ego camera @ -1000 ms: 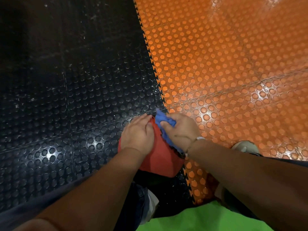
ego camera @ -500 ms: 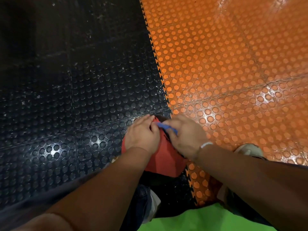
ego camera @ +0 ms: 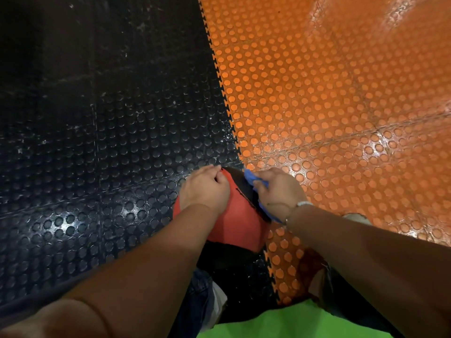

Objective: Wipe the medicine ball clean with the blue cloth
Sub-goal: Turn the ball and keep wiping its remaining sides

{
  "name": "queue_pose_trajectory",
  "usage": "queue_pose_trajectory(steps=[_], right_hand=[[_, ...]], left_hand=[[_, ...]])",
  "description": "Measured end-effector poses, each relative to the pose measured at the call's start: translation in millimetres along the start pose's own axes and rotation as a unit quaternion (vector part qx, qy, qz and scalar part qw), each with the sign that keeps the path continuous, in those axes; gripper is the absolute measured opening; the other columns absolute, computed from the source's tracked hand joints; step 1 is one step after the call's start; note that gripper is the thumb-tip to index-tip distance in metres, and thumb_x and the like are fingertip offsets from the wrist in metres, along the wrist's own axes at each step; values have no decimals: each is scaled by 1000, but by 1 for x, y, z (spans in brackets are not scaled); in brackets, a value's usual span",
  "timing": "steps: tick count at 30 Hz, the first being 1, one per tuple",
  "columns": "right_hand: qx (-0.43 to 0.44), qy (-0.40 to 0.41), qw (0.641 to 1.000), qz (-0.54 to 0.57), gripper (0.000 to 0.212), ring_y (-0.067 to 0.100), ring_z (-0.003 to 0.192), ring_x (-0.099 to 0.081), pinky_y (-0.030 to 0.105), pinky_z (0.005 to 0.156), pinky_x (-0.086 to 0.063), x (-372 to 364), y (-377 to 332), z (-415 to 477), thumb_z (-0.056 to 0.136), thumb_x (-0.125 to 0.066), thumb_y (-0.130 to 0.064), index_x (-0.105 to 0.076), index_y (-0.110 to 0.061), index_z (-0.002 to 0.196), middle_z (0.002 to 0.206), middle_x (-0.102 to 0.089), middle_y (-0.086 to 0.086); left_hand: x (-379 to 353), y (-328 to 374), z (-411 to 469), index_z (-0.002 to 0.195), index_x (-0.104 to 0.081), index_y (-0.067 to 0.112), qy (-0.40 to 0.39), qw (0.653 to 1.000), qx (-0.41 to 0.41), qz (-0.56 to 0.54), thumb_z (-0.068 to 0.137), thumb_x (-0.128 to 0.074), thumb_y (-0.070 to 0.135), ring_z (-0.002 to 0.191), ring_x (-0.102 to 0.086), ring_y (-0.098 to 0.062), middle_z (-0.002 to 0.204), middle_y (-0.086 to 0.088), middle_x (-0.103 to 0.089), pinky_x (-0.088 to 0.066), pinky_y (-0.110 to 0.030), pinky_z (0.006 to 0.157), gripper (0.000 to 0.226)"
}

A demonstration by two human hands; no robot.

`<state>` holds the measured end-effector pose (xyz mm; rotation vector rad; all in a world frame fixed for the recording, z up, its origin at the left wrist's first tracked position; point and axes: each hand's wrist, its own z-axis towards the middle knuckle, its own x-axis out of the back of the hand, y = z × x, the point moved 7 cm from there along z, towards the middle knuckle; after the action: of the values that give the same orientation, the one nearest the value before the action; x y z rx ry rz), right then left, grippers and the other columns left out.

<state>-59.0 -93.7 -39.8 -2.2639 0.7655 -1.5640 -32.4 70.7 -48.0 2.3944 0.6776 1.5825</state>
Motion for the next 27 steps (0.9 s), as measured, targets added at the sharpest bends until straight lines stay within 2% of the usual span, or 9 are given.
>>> queue_pose_trajectory(steps=[4, 6, 8, 10, 14, 17, 20, 25, 27], right_hand=[[51, -25, 998, -10, 23, 18, 85, -55, 26, 76, -46, -1, -30, -4, 94, -45, -26, -65, -25, 107, 109, -56, 1], [77, -8, 997, 11, 25, 20, 90, -57, 25, 78, -44, -3, -32, -14, 93, -49, -22, -65, -24, 113, 109, -57, 1], [-23, 2, 998, 52, 27, 23, 99, -58, 22, 80, -41, 7, -9, -5, 95, -49, -23, -63, -18, 118, 114, -61, 5], [-83, -13, 995, 60, 27, 25, 93, -61, 19, 73, -39, 6, 4, 6, 96, -48, -23, -64, -15, 116, 110, -65, 9], [42, -1, 998, 54, 22, 16, 85, -54, 24, 75, -43, -4, -28, -3, 91, -54, -22, -68, -24, 108, 99, -58, -1], [-72, 0, 977, 199, 24, 11, 83, -54, 16, 73, -42, -6, 8, -2, 90, -59, -21, -67, -20, 113, 111, -63, -1], [-159, -11, 972, 172, 25, 17, 84, -57, 16, 65, -40, -9, 35, -1, 92, -56, -21, -65, -18, 115, 113, -65, 3], [79, 58, 982, 162, 22, 19, 87, -56, 26, 81, -44, -14, -19, -23, 86, -63, -12, -70, -11, 107, 91, -55, -5], [39, 62, 983, 169, 23, 21, 88, -57, 24, 80, -42, -12, -5, -19, 88, -61, -13, -68, -11, 110, 91, -55, -3]], left_hand=[[-4, 5, 2, 132, -56, 28, 10, 1000, 0, 22, 96, -36, 29, 134, -38, -14, 144, 8, -47, -28, -31, 112, 41], [-4, 4, 2, 133, -55, 28, 8, 1000, -4, 23, 97, -37, 29, 134, -37, -15, 144, 8, -46, -27, -32, 113, 41], [-5, 4, -2, 134, -53, 28, 1, 1000, -14, 21, 97, -36, 30, 136, -34, -14, 145, 8, -45, -24, -31, 114, 41], [-5, 5, -3, 135, -53, 28, 4, 1000, -12, 20, 98, -35, 29, 136, -33, -14, 145, 8, -45, -23, -29, 114, 41], [-1, 1, 1, 133, -55, 29, 15, 1000, 15, 14, 98, -36, 30, 134, -37, -14, 144, 9, -46, -26, -29, 112, 40], [1, 0, -3, 133, -54, 29, 6, 1000, 6, 3, 98, -36, 29, 135, -34, -12, 144, 10, -45, -23, -29, 114, 40], [1, 0, -7, 134, -54, 30, 8, 1000, 1, 0, 99, -36, 33, 136, -32, -10, 144, 12, -45, -22, -29, 115, 40], [5, -20, -4, 132, -55, 32, 3, 1000, 16, -12, 92, -45, 54, 135, -35, -9, 143, 13, -46, -27, -31, 113, 47], [6, -25, -6, 132, -54, 34, -3, 999, 24, -21, 91, -47, 53, 137, -33, -8, 144, 14, -44, -24, -27, 112, 46]])
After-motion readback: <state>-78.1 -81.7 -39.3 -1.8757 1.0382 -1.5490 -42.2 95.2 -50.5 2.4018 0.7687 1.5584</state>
